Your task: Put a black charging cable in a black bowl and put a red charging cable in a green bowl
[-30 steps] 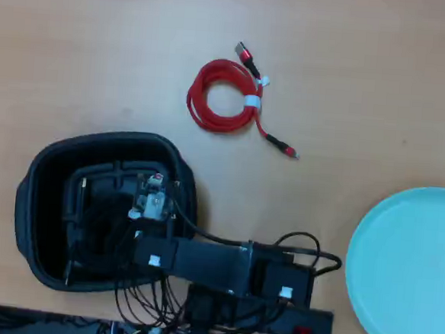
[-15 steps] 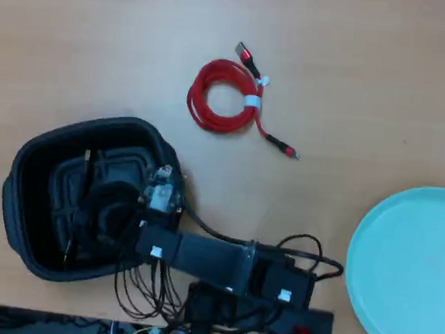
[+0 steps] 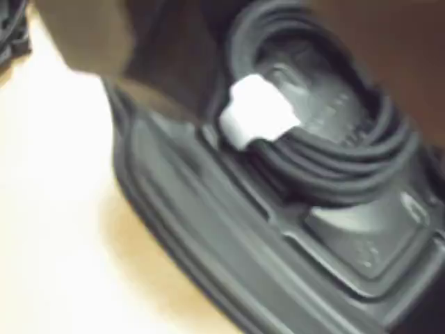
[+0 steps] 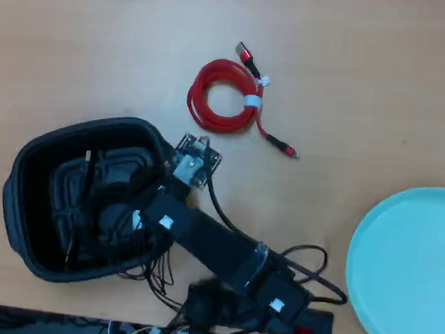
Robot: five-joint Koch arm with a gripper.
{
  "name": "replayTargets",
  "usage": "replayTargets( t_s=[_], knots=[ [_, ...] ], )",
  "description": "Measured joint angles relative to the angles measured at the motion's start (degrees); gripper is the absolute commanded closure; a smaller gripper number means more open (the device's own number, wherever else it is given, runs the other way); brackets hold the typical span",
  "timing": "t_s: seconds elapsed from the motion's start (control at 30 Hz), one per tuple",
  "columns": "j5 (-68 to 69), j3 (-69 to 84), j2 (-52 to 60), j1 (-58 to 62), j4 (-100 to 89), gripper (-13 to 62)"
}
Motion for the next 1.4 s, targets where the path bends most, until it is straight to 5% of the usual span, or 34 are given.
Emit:
replayTargets(
  t_s=[0.47,0.63,1.4],
  knots=[
    [-0.09,-1.49,-0.26,24.61,3.25,12.9],
    [2.90,-1.49,-10.63,28.39,1.23,12.9],
    [13.89,-13.97,-37.53,27.60,-6.33,6.0]
  ],
)
